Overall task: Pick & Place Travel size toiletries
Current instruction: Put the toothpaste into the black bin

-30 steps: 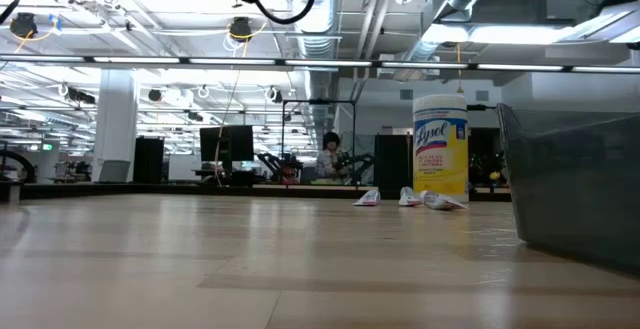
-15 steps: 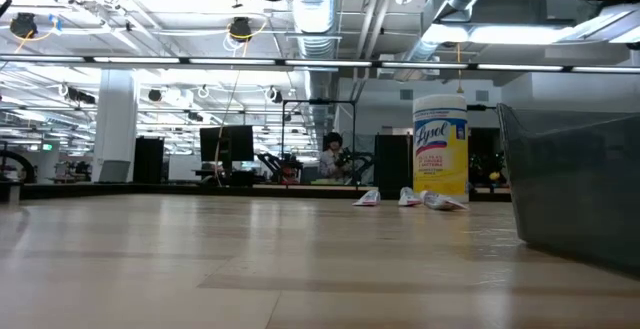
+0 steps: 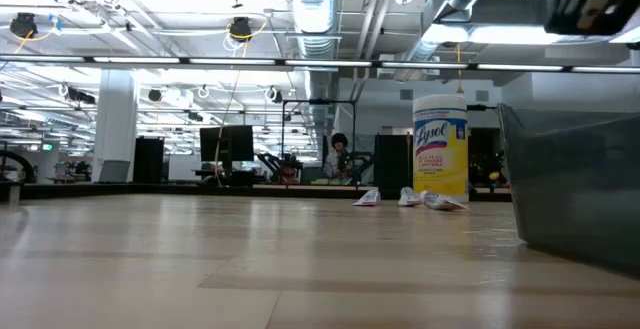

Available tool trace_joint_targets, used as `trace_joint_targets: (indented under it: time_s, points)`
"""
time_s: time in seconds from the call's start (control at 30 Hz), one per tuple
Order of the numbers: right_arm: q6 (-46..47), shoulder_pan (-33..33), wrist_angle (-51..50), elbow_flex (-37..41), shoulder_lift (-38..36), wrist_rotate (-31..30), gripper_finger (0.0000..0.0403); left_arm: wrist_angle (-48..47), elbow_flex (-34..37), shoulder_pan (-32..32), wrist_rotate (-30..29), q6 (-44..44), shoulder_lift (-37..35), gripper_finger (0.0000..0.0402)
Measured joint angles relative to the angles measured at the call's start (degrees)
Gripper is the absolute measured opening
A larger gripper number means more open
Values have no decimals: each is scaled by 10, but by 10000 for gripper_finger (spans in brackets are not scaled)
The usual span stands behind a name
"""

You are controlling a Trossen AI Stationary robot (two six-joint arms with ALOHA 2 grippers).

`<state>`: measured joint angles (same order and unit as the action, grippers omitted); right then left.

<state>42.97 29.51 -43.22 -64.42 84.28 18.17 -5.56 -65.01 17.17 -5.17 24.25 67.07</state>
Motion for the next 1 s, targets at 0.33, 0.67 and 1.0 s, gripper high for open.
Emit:
trace_joint_targets:
  time_s: [0.33, 0.67, 1.0]
  points:
    - [-45, -157, -91, -1, -115, -127, 195, -52, 3, 0, -61, -39, -83, 224]
    - [-44, -323, -141, -1, -45, -223, 201, -137, 3, 0, -79, -46, -117, 215]
    - [-44, -448, -88, 0, 88, -220, 290, -158, 3, 0, -84, -46, -117, 219]
